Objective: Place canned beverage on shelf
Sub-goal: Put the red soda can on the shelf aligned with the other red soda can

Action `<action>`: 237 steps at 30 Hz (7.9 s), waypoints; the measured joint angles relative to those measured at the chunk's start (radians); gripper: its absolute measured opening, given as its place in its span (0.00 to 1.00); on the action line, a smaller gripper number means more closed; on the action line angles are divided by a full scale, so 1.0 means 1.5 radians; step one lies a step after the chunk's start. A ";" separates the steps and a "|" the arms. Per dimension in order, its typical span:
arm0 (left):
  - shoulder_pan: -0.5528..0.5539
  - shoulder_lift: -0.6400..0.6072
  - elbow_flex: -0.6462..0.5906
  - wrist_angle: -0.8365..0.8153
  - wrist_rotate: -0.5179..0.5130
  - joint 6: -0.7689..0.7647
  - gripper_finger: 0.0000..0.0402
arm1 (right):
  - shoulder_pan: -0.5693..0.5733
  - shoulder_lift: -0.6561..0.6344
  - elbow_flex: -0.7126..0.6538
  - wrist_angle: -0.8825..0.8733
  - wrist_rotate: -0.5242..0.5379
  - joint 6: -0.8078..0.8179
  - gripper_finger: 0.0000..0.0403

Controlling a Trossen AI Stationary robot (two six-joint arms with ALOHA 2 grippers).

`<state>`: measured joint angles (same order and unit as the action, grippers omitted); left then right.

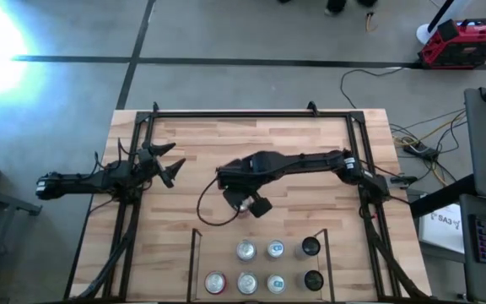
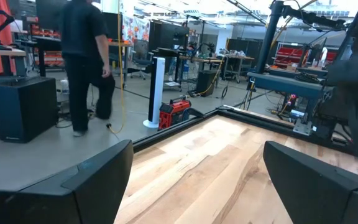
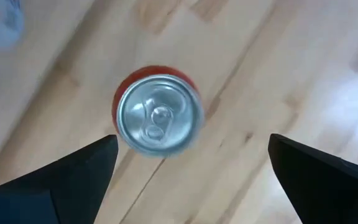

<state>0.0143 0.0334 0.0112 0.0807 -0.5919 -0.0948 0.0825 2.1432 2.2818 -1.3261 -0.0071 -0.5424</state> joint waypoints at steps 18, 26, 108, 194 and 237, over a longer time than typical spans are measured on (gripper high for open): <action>0.000 0.000 0.000 0.000 0.000 0.000 0.86 | -0.002 -0.191 0.029 -0.011 -0.007 0.152 0.99; 0.000 0.000 0.000 0.000 0.000 0.000 0.86 | -0.002 -0.300 -0.078 -0.025 -0.030 0.305 0.99; 0.000 0.000 0.000 0.000 0.000 0.000 0.86 | -0.016 -1.405 -1.468 0.788 0.076 0.344 0.99; -0.066 1.385 1.447 -1.099 0.449 -0.959 0.91 | -0.016 -1.405 -1.468 0.788 0.076 0.349 0.99; -0.069 1.518 1.412 -1.015 0.429 -1.183 0.86 | -0.016 -1.405 -1.468 0.788 0.076 0.349 0.99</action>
<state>-0.0894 2.3104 2.1291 -1.4422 0.0514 -1.8695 0.0582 0.0357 0.0803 -0.1444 0.1062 -0.0189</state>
